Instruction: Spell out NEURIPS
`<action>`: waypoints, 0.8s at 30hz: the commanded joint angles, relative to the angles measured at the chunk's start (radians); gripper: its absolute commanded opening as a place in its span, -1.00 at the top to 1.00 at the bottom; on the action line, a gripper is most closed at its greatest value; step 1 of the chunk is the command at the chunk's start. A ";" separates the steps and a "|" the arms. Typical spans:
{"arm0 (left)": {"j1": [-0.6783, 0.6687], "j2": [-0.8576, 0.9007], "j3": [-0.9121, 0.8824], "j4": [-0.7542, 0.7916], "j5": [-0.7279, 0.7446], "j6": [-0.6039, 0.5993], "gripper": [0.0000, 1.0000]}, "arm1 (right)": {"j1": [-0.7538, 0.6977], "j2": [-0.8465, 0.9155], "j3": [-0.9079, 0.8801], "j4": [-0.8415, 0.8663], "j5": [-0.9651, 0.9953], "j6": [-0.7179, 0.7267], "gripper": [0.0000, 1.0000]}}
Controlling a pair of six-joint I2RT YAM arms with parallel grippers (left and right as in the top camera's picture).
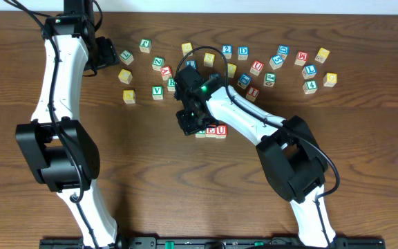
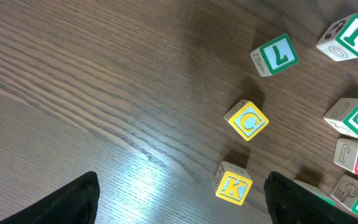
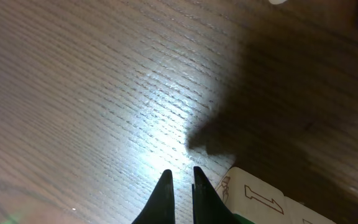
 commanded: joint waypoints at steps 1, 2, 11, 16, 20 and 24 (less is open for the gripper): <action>0.000 0.012 -0.011 -0.009 -0.009 -0.006 -0.68 | 0.004 0.003 0.016 -0.005 0.022 0.015 0.88; 0.000 0.012 -0.011 -0.009 -0.009 -0.006 -0.68 | 0.004 0.003 0.016 -0.005 0.022 0.015 0.87; 0.000 0.012 -0.011 -0.009 -0.009 -0.006 -0.68 | 0.002 0.003 0.019 -0.003 0.021 0.017 0.84; 0.000 0.012 -0.011 -0.009 -0.009 -0.006 -0.68 | -0.006 0.003 0.059 -0.012 0.021 0.017 0.83; 0.000 0.012 -0.011 -0.009 -0.009 -0.006 -0.68 | -0.021 0.003 0.122 -0.052 0.021 0.009 0.85; 0.000 0.012 -0.011 -0.010 -0.009 -0.006 -0.68 | -0.050 0.003 0.220 -0.147 0.021 0.009 0.94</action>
